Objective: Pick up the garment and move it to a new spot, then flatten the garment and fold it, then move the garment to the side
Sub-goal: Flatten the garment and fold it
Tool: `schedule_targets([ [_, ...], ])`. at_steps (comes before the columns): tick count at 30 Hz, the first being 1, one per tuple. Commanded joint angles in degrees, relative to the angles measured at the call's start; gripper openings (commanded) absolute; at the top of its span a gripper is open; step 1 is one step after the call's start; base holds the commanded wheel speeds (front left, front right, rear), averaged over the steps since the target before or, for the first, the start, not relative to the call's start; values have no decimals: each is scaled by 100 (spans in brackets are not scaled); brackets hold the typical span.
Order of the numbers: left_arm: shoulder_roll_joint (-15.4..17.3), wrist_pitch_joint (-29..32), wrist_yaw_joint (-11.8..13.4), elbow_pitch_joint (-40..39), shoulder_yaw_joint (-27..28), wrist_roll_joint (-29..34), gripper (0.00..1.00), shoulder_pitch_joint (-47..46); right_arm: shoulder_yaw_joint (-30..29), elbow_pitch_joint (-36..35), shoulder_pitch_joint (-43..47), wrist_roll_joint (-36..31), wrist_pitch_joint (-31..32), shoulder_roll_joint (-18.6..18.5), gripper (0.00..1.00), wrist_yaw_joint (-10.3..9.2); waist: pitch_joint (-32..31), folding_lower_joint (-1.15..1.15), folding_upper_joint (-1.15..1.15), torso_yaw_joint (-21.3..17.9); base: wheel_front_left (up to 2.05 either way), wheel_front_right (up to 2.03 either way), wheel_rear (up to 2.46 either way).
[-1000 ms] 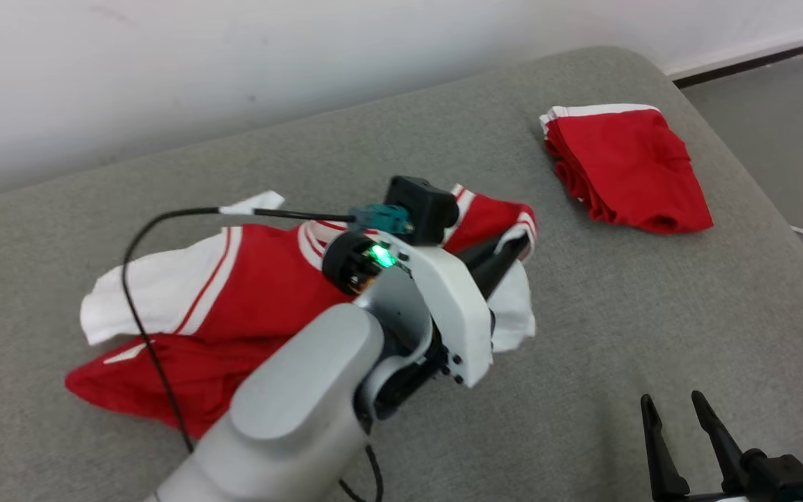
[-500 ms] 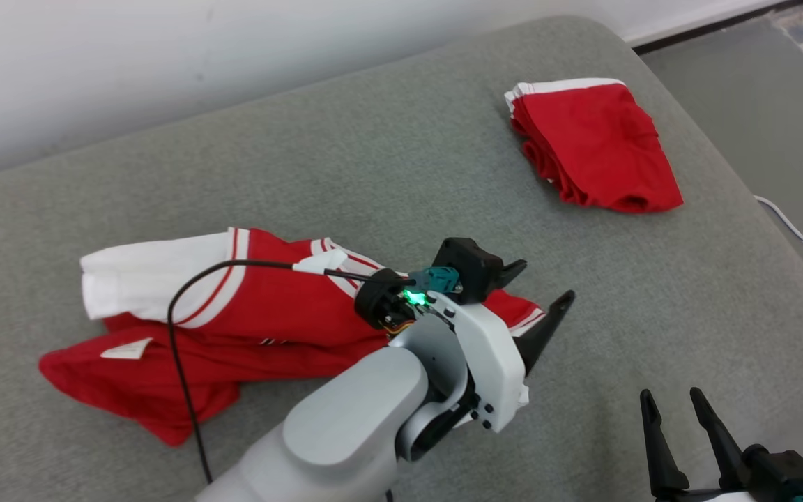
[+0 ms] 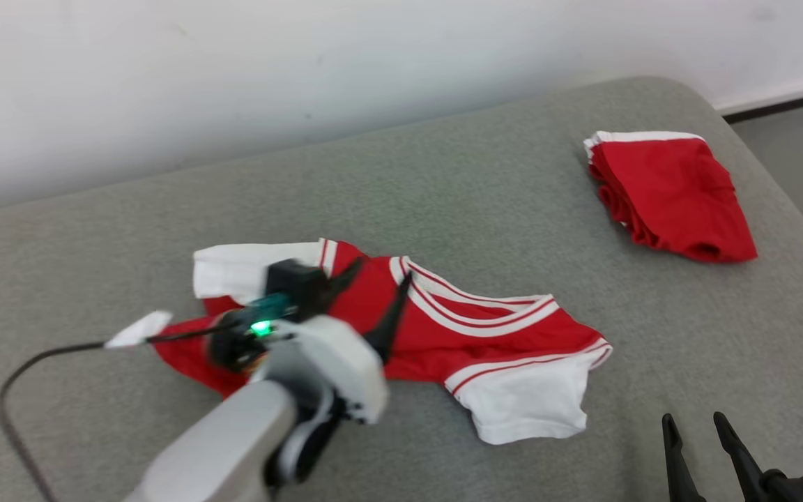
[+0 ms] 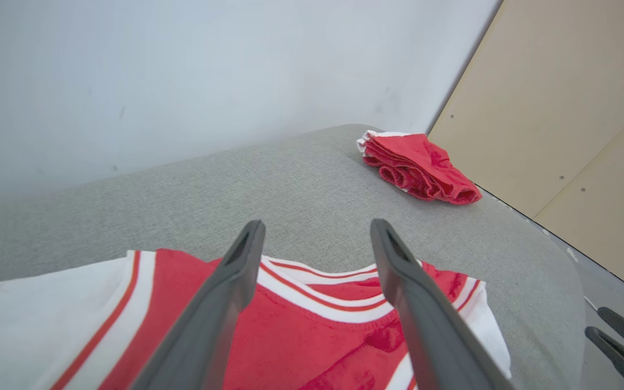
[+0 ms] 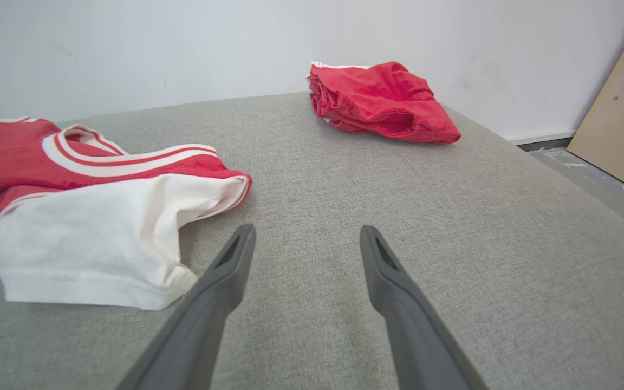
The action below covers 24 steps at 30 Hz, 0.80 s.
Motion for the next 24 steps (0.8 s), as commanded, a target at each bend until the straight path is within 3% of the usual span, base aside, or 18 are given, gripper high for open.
schedule_targets([
  [1, 286, -67, 147, -151, 165, -103, 100, 264, -44, -30, 80, -55, 4, -12, 100, -16, -141, 0, 0, 215, 0, 0, 0],
  [8, 1360, -127, 691, -771, 839, -412, 100, 1176, -84, -61, 178, -129, 4, -27, 100, -16, -155, 0, 0, 516, 0, 0, 0],
  [12, 1766, 8, 869, -1005, 1054, -549, 100, 1492, -65, -62, 179, -116, 4, -66, 100, -16, -88, 0, 0, 650, 0, 0, 0],
  [16, 1846, 121, 892, -1047, 1238, -819, 100, 1582, -34, -81, 51, -103, 4, -87, 100, -16, 25, 0, 0, 696, 0, 0, 0],
  [24, 1700, 245, 579, -771, 1321, -1210, 100, 1477, -30, -111, -1, -107, 4, -107, 100, -16, 220, 0, 0, 607, 0, 0, 0],
])
